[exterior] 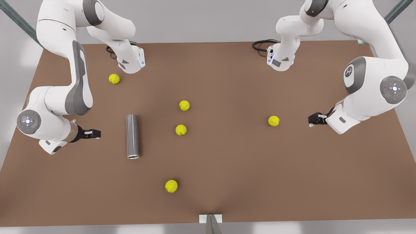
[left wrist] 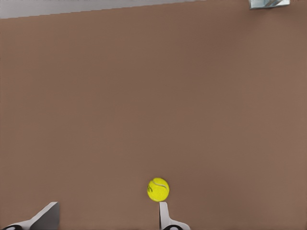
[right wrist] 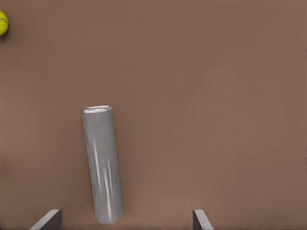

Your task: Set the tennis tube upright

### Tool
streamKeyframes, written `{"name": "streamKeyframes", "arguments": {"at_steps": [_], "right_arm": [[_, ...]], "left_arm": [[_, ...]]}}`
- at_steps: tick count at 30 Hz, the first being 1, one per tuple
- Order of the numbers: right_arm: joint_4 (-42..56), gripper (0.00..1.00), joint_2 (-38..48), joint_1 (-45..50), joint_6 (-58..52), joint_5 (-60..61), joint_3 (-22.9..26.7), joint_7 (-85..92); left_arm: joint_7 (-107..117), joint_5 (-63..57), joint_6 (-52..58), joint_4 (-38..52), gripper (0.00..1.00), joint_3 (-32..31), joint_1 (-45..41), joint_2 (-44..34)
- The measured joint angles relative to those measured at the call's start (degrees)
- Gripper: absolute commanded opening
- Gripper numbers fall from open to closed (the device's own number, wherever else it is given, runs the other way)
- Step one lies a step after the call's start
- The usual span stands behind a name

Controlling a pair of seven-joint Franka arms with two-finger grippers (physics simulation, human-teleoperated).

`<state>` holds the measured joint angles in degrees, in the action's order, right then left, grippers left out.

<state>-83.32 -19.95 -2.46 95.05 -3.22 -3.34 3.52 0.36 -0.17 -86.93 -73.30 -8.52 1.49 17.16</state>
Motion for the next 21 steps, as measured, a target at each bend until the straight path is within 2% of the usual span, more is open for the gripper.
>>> {"name": "streamKeyframes", "arguments": {"at_steps": [5, 8, 10, 13, 18, 21], "right_arm": [[-2.0, 1.0, -0.1, -0.2, -0.3, 0.0, 0.1, 0.0], [-2.3, 1.0, -2.3, 0.9, 1.4, 0.5, 0.0, -1.3], [-8.4, 1.0, -2.2, 2.1, 7.7, 2.1, -0.7, -1.3], [-13.1, 1.0, -2.1, 5.7, 13.5, 2.8, -2.5, -4.7], [-24.5, 1.0, -2.2, 4.2, 25.9, 4.4, -3.5, -5.7], [-26.8, 1.0, -4.4, 2.0, 29.1, 4.7, -4.1, -5.7]], "left_arm": [[0.8, 0.1, -0.4, 0.1, 1.0, -0.2, -0.2, 0.6], [3.1, 14.5, -10.1, 0.5, 1.0, -0.4, 1.4, 9.5], [2.6, 23.9, -15.0, 0.8, 1.0, -0.7, 0.2, 13.2], [1.6, 31.1, -18.3, 0.9, 1.0, -1.3, -0.3, 16.1], [1.5, 34.4, -20.5, 0.4, 1.0, -1.2, -2.0, 18.5], [1.5, 33.5, -20.9, 0.2, 1.0, -1.2, -1.9, 18.4]]}}
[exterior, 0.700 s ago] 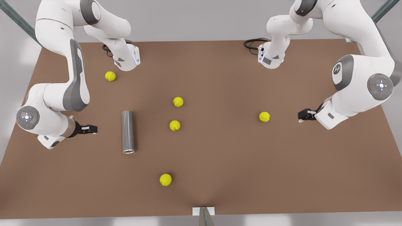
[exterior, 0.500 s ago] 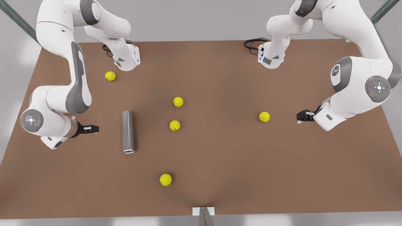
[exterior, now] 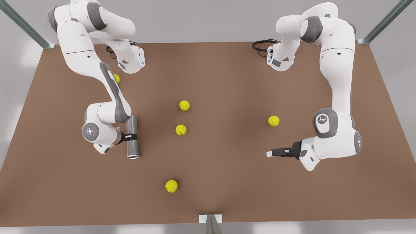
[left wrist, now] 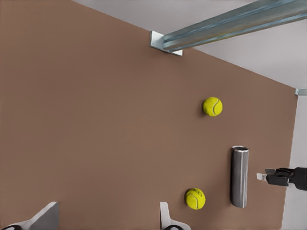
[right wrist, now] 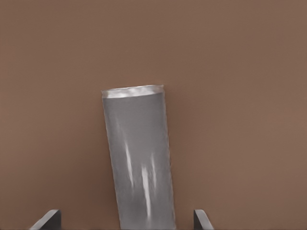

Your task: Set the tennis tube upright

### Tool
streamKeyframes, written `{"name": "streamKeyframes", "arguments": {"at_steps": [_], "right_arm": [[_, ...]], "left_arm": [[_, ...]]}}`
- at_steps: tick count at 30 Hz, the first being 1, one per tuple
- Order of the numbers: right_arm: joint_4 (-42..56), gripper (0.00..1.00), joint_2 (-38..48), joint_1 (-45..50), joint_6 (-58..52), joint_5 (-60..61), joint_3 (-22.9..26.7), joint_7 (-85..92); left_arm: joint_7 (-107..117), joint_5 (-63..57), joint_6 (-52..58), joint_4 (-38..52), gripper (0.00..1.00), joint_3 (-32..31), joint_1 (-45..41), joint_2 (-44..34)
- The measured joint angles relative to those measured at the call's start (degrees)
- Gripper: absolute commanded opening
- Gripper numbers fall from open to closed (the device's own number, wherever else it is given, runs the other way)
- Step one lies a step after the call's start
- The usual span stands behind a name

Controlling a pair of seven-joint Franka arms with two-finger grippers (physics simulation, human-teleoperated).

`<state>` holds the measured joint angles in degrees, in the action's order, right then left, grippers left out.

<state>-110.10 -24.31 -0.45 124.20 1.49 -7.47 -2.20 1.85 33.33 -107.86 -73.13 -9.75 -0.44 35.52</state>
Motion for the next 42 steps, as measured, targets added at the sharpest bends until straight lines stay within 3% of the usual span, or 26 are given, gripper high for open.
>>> {"name": "streamKeyframes", "arguments": {"at_steps": [4, 11, 24, 42], "right_arm": [[-12.7, 1.0, 3.0, -5.2, 14.7, 0.0, -5.8, 0.0], [-17.4, 1.0, 2.8, -5.4, 21.7, -0.9, -6.3, 0.4], [-18.5, 1.0, -2.1, -5.5, 26.0, -1.1, -6.3, 1.0], [-18.5, 1.0, -1.4, -3.3, 27.8, -6.1, -6.3, 1.7]], "left_arm": [[0.1, -1.0, 0.1, 0.0, 1.0, -0.1, 0.2, 0.1], [0.1, -1.4, 0.0, 0.0, 1.0, -0.1, 0.3, 0.3], [1.0, -1.7, 0.4, 0.1, 1.0, 0.0, 0.4, 0.4], [1.0, -1.4, 0.4, 0.0, 1.0, 0.2, 1.0, 0.3]]}}
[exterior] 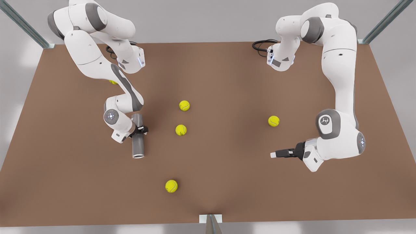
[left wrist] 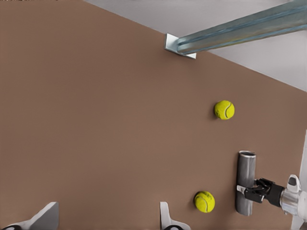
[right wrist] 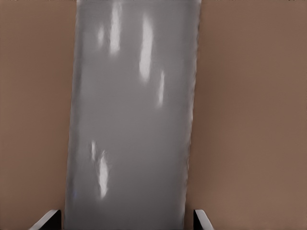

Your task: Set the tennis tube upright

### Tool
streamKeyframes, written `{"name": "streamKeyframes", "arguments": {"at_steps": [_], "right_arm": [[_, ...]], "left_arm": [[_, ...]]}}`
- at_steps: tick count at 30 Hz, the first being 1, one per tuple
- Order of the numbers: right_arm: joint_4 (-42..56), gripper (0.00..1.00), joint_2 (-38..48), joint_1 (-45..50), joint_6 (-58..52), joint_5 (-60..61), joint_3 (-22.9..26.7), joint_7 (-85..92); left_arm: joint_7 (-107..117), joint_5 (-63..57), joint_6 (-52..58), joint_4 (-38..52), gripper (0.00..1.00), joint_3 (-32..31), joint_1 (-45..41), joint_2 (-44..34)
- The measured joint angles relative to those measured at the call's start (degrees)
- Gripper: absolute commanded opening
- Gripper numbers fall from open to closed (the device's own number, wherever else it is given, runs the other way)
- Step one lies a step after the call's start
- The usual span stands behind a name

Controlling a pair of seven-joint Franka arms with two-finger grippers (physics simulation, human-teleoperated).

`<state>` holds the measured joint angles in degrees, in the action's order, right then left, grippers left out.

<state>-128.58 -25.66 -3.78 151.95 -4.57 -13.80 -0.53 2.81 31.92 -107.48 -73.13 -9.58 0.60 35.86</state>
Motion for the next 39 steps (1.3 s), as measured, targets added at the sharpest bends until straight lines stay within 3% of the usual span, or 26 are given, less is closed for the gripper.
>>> {"name": "streamKeyframes", "arguments": {"at_steps": [3, 13, 39], "right_arm": [[-0.1, 0.91, 0.0, 0.0, 0.1, -0.1, 0.0, 0.0], [-0.4, 0.85, 0.0, 0.0, 0.5, -0.1, 0.0, -0.2], [-0.7, 0.78, 0.3, 0.0, 1.0, -0.1, -0.1, -0.1]], "left_arm": [[-0.1, 0.1, -0.1, 0.0, 1.0, 0.0, 0.0, 0.1], [0.0, -0.1, -0.3, 0.0, 1.0, 0.0, 0.0, 0.1], [-0.1, -2.9, 0.4, -0.2, 1.0, 0.3, 0.2, -0.4]]}}
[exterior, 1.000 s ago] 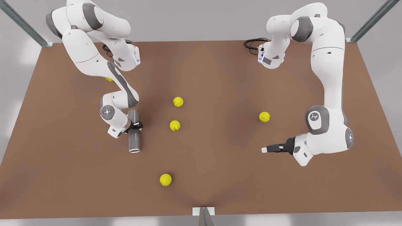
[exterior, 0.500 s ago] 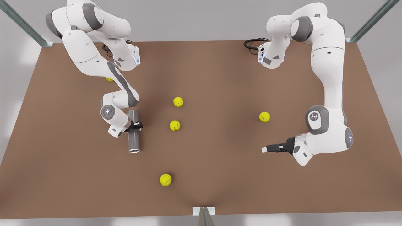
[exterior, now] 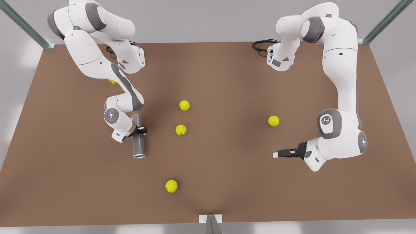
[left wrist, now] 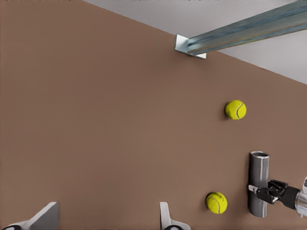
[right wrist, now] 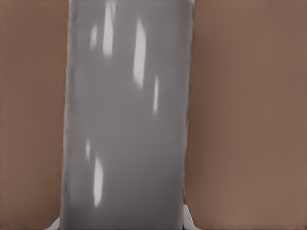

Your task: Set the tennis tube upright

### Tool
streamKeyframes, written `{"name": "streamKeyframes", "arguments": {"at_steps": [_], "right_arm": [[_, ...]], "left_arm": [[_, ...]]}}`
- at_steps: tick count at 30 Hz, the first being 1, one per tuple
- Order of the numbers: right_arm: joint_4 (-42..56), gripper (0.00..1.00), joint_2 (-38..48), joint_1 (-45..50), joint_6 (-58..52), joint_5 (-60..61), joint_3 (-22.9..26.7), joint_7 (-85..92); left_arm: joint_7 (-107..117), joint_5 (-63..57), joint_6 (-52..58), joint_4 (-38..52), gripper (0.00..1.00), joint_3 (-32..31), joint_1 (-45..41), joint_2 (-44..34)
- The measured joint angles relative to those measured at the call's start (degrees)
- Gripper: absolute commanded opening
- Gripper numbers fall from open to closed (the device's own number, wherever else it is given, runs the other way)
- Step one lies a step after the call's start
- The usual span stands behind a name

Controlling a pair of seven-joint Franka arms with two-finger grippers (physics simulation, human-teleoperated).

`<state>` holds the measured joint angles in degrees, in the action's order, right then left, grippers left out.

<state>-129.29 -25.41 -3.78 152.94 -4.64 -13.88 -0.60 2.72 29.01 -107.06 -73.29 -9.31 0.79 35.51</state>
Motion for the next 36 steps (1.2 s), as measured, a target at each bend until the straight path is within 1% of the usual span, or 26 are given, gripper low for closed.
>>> {"name": "streamKeyframes", "arguments": {"at_steps": [9, 13, 15, 16, 18, 20, 24, 27, 28, 31, 33, 36], "right_arm": [[0.1, 0.78, 6.0, 0.0, -3.2, -0.2, -0.3, 1.2], [1.4, 0.78, 7.2, 0.1, -5.0, -0.1, -4.4, 1.1], [4.4, 0.78, 6.9, 1.1, -7.7, 0.0, -6.9, 1.1], [6.6, 0.78, 6.8, 2.4, -9.5, 0.0, -6.9, 1.0], [12.1, 0.78, 6.4, 8.0, -14.8, 0.2, -7.0, 0.1], [15.1, 0.78, 6.3, 11.2, -16.6, 0.1, -6.9, 0.2], [22.8, 0.78, 3.3, 18.2, -19.4, -0.1, -6.9, 0.9], [31.9, 0.78, -2.7, 24.2, -21.3, -0.2, -6.0, 5.5], [34.8, 0.78, -5.1, 26.5, -21.2, -0.1, -4.3, 9.9], [38.6, 0.78, -9.2, 29.1, -18.4, -0.1, -3.4, 20.7], [39.7, 0.78, -10.0, 29.7, -17.2, -0.1, -3.4, 27.3], [40.7, 0.78, -11.2, 32.5, -14.6, 0.0, -2.4, 31.1]], "left_arm": [[0.1, -0.4, 0.0, -0.1, 1.0, 0.0, -0.4, 0.1], [0.0, -0.5, 0.0, -0.1, 1.0, 0.1, -0.1, 0.0], [0.0, -0.5, 0.0, -0.1, 1.0, 0.1, 0.0, 0.0], [0.0, -0.5, -0.1, -0.1, 1.0, 0.1, -0.1, 0.0], [0.0, -0.6, 0.0, -0.1, 1.0, 0.1, 0.1, 0.0], [0.0, -0.6, 0.1, -0.1, 1.0, 0.1, 0.2, 0.0], [0.0, -0.6, 0.0, -0.1, 1.0, 0.0, 0.2, 0.1], [0.0, -0.6, 0.0, -0.1, 1.0, 0.0, 0.2, 0.3], [0.0, -0.6, 0.0, -0.1, 1.0, 0.0, 0.3, 0.3], [0.0, -0.6, 0.1, -0.1, 1.0, 0.0, 0.4, 0.4], [0.0, -0.5, 0.3, -0.2, 1.0, 0.0, 0.4, 0.4], [-0.5, -0.5, 0.3, -0.2, 1.0, 0.0, 0.8, 0.5]]}}
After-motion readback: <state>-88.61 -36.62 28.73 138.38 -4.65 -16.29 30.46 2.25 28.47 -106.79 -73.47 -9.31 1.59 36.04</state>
